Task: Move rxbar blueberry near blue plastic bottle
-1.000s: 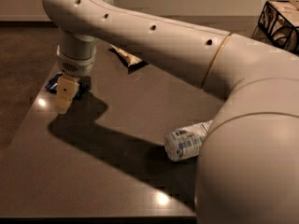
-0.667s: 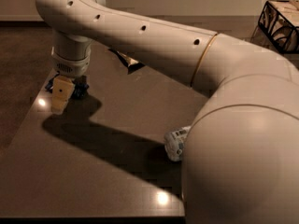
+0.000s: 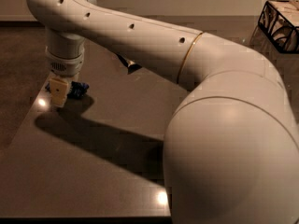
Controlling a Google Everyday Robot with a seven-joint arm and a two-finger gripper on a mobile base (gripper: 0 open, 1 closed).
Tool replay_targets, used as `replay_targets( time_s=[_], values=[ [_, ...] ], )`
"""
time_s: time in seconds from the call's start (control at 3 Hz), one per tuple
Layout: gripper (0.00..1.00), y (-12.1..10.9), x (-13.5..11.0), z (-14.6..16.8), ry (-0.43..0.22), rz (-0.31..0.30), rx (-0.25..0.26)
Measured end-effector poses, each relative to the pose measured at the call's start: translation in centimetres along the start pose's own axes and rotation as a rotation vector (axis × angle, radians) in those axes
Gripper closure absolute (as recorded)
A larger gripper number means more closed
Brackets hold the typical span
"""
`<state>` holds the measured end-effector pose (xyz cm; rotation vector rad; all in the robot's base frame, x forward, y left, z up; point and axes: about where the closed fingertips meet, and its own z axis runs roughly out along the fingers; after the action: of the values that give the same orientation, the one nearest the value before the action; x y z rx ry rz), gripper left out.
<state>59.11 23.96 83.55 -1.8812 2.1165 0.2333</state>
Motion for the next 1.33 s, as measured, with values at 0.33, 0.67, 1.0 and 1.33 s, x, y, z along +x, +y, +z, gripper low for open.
replay_targets(
  time_s=[0.33,0.67,1.0,1.33],
  values=[
    [0.64,0.1,0.1,-0.3,-0.002,0.002,-0.015],
    [0.87,0.3,0.6,-1.4,-0.016,0.002,-0.026],
    [1.00,0.2,2.1,-4.0,-0.049,-0.019,-0.032],
    [1.00,-1.2,5.2,-6.5,-0.059,-0.036,-0.030]
  ],
)
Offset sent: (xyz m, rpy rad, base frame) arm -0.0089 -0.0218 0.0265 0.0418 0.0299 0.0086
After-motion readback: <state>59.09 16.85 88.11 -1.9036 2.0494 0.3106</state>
